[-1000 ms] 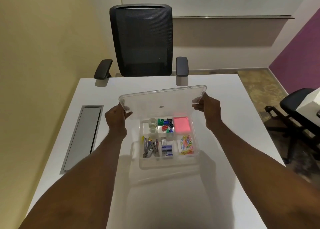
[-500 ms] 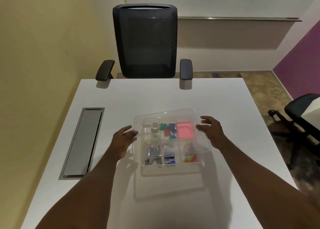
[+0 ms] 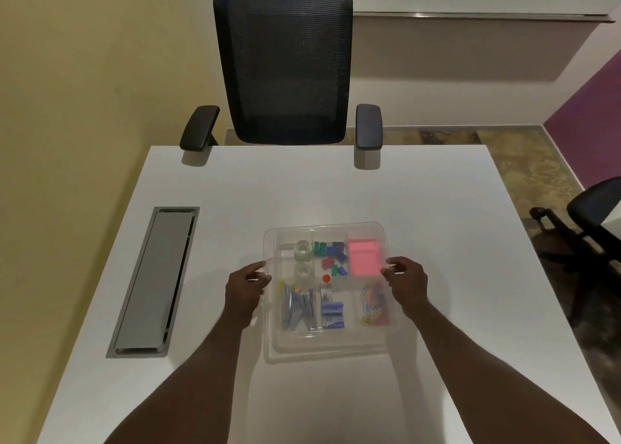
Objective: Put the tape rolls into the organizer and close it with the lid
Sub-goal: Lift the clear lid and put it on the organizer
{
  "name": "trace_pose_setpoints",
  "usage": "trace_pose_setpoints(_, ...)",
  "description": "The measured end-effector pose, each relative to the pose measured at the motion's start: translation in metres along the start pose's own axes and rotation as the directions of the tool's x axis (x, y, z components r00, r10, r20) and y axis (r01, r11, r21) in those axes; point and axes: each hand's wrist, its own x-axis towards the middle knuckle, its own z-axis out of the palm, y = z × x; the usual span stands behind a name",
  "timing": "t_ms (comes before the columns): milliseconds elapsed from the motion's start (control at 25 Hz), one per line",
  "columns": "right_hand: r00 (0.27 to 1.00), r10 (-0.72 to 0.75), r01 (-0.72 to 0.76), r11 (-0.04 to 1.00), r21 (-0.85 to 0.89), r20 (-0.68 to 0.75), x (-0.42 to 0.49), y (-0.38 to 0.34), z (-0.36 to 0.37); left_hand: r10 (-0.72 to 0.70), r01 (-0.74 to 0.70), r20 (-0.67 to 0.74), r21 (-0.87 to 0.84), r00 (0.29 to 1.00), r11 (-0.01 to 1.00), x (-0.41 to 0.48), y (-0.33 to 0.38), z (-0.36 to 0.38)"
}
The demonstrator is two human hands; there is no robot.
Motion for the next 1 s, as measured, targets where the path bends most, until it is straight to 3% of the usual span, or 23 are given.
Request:
trace_pose_setpoints(440, 0.992, 0.004, -0.022, 0.99, -0.139, -0.125, 0.007, -0.002, 0.011, 0.006, 0.005, -0.077, 0.134, 0.997, 0.991, 0.013, 0.004, 0.035)
trace_pose_setpoints(680, 0.989, -0.024, 0.003, 0.991, -0.135, -0.147, 0.0, 0.009, 0.011, 0.007, 0.004, -0.057, 0.178, 0.998, 0.984, 0.014, 0.006, 0.033)
trace_pose_setpoints(1000, 0.986, 0.073, -0.09, 0.99, -0.107, -0.151, -0.003, 0.016, 0.018, -0.008, 0.018, -0.067, 0.151, 0.998, 0.988, 0.013, 0.007, 0.037)
